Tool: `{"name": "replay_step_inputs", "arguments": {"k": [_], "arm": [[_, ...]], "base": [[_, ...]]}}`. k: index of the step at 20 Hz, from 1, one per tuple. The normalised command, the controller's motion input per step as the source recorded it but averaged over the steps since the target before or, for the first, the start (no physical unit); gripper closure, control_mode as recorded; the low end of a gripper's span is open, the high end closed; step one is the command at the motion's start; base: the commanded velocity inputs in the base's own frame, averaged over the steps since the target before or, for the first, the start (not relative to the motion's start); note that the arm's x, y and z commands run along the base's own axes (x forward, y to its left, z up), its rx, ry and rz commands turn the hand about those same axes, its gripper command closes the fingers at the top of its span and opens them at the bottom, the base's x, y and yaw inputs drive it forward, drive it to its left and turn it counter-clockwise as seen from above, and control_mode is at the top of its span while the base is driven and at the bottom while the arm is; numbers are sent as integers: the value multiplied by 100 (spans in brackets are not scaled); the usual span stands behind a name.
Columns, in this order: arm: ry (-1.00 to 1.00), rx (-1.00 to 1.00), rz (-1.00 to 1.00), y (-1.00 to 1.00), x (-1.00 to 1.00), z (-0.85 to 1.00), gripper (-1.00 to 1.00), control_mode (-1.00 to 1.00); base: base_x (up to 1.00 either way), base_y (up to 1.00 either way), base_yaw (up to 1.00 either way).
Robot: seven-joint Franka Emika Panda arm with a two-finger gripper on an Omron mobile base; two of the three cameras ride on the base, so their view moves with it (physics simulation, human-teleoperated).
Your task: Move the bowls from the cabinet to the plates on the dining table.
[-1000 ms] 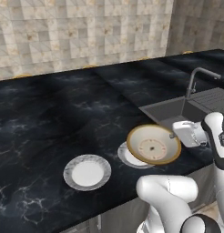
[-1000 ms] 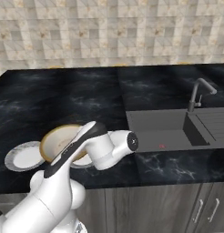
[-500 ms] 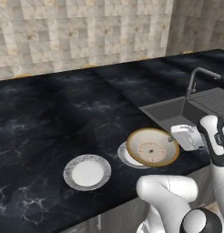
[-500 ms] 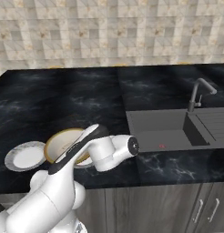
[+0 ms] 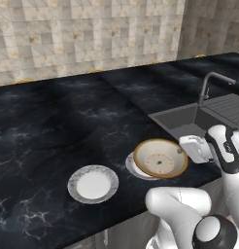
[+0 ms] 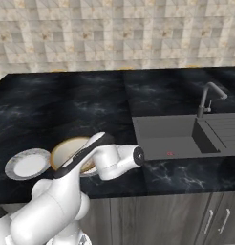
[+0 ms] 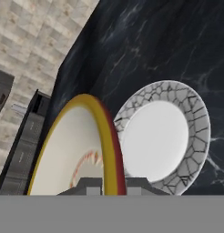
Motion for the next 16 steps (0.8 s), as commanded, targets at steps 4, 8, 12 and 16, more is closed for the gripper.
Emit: {"name": "replay_step_inputs", "arguments": {"k": [4,8,12,16], "arm": [[0,0,0,-1,0,-16,100,-100],[0,0,0,-2,2,-16,100,-100],[0,0,0,-2,4,-15,100,-100],[0,0,-1,0,15,-19,100,-100]], "base": [[0,0,0],[0,0,0],[0,0,0],[0,0,0]]}}
